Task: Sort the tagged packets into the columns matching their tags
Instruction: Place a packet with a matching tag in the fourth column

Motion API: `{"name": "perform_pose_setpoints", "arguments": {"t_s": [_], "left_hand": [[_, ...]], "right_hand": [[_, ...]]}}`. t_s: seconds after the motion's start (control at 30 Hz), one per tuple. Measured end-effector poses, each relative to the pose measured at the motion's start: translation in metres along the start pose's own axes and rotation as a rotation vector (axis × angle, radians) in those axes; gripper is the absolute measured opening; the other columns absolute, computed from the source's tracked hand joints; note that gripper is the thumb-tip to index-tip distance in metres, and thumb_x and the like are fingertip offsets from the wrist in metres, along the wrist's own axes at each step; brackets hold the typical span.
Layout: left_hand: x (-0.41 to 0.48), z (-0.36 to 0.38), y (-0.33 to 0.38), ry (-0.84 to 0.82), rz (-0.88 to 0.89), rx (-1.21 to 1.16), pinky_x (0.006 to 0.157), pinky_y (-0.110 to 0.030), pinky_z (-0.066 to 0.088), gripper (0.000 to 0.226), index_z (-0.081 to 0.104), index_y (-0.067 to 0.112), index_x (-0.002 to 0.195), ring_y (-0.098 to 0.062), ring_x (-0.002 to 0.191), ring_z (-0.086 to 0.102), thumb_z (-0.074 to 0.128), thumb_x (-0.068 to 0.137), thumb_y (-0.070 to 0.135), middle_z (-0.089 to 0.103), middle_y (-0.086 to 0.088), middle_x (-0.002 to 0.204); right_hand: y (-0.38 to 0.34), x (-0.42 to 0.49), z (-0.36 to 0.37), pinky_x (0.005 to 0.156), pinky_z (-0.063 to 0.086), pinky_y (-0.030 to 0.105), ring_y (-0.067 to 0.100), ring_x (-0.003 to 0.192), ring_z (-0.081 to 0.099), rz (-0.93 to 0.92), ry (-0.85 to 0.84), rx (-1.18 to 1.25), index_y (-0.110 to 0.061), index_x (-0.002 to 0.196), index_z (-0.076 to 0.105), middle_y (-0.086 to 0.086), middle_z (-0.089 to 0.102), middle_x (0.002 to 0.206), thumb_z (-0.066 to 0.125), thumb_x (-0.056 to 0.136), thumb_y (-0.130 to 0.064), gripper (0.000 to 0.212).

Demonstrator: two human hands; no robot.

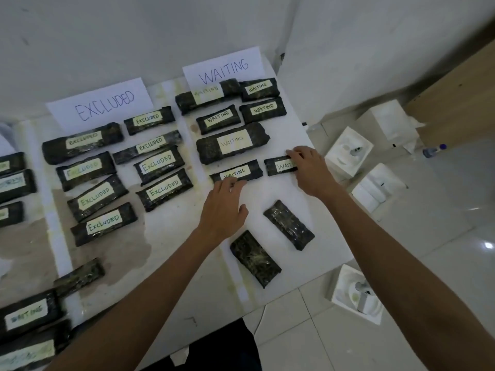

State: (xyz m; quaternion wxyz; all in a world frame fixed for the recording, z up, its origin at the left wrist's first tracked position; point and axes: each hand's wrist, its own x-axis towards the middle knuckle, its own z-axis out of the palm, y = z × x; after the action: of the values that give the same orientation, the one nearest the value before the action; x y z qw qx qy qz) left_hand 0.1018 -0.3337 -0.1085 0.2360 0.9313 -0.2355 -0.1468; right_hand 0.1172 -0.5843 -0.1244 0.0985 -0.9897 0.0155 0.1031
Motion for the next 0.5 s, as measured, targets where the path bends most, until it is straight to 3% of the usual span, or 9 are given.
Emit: {"name": "perform_pose_setpoints", "arguments": {"t_s": [0.1,0.2,0.27,0.37,0.5], "left_hand": [[-0.004,0.0,0.002,-0.002,0.013,-0.017,0.087,-0.043,0.046,0.056,0.047,0.007,0.132,-0.034,0.114,0.047,0.049,0.078,0.022,0.05,-0.016,0.127],[-0.013,0.001,0.004,-0.012,0.018,-0.03,0.088,-0.044,0.047,0.054,0.048,0.008,0.13,-0.034,0.116,0.047,0.049,0.078,0.021,0.05,-0.015,0.129],[-0.024,0.003,0.004,-0.028,0.012,-0.033,0.089,-0.044,0.048,0.053,0.049,0.009,0.129,-0.034,0.117,0.047,0.049,0.078,0.021,0.05,-0.015,0.129],[-0.042,0.006,0.0,-0.048,-0.005,-0.046,0.088,-0.043,0.049,0.05,0.051,0.008,0.128,-0.033,0.114,0.048,0.05,0.079,0.021,0.052,-0.014,0.126],[-0.058,0.009,-0.005,-0.065,-0.035,-0.074,0.092,-0.041,0.046,0.047,0.05,0.01,0.128,-0.03,0.115,0.047,0.056,0.082,0.018,0.051,-0.011,0.127]], "right_hand": [[-0.006,-0.013,-0.005,0.108,0.025,0.046,0.035,0.13,0.035,0.017,0.047,0.037,-0.01,0.139,0.04,0.018,0.041,0.139,0.06,0.083,-0.007,0.06],[-0.027,-0.036,-0.012,0.099,0.037,0.045,0.034,0.118,0.042,0.058,0.065,0.083,-0.011,0.133,0.047,0.016,0.045,0.131,0.061,0.083,-0.014,0.052],[-0.046,-0.058,-0.011,0.093,0.042,0.043,0.031,0.113,0.044,0.109,-0.016,0.106,-0.015,0.133,0.046,0.014,0.046,0.127,0.06,0.086,-0.028,0.051],[-0.07,-0.086,0.004,0.086,0.045,0.043,0.031,0.111,0.045,0.205,-0.18,0.027,-0.017,0.135,0.039,0.012,0.042,0.127,0.064,0.078,-0.051,0.07],[-0.082,-0.101,0.018,0.076,0.045,0.039,0.031,0.106,0.048,0.248,-0.211,0.001,-0.014,0.129,0.04,0.012,0.042,0.125,0.068,0.079,-0.044,0.065]]}}
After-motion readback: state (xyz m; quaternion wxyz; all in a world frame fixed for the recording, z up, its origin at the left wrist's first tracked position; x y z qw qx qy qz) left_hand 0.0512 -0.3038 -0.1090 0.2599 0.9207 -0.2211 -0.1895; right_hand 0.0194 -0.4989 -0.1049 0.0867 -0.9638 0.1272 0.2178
